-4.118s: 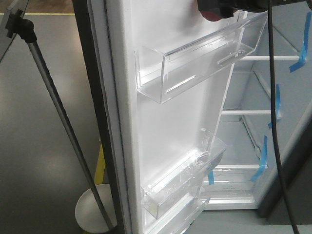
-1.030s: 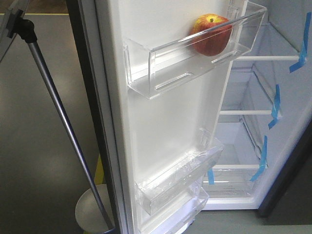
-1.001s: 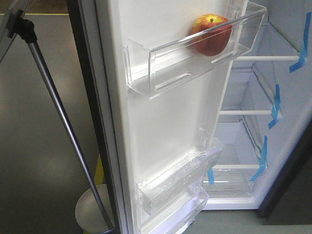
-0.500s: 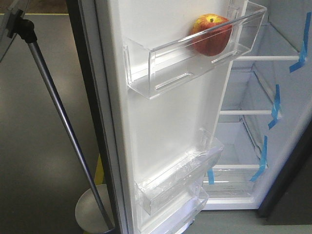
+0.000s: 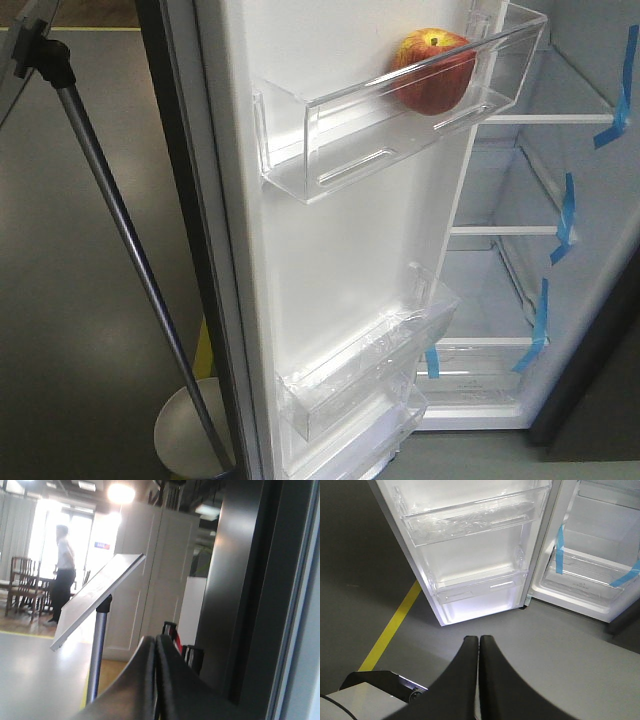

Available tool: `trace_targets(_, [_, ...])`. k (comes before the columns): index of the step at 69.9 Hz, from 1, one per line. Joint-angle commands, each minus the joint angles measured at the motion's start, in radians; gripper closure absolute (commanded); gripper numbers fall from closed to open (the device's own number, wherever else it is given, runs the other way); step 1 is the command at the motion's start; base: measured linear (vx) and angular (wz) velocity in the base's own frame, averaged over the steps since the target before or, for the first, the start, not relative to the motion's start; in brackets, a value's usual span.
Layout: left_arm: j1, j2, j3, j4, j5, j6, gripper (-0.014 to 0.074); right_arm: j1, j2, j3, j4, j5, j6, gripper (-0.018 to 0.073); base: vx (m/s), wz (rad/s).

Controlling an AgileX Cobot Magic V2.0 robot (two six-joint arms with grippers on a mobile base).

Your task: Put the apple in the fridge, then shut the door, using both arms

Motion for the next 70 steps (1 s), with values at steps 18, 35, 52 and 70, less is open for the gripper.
trace_targets(18, [-0.004, 0.386, -0.379, 0.153, 0.325, 0.019, 0.0603, -0.004, 0.015, -0.021, 0.002, -0.069, 0.000, 0.0568, 0.00, 0.00])
trace_targets(35, [-0.004, 0.688, -0.628, 0.044, 0.567, 0.166, 0.0603, -0.004, 0.015, -0.021, 0.002, -0.069, 0.000, 0.0568, 0.00, 0.00])
trace_targets(52, [-0.004, 0.972, -0.842, -0.170, 0.725, 0.386, 0.0603, -0.004, 0.015, -0.021, 0.002, -0.066, 0.000, 0.0568, 0.00, 0.00])
trace_targets(70, [-0.004, 1.219, -1.003, -0.381, 0.740, 0.503, 0.0603, -0.004, 0.015, -0.021, 0.002, -0.066, 0.000, 0.0568, 0.00, 0.00])
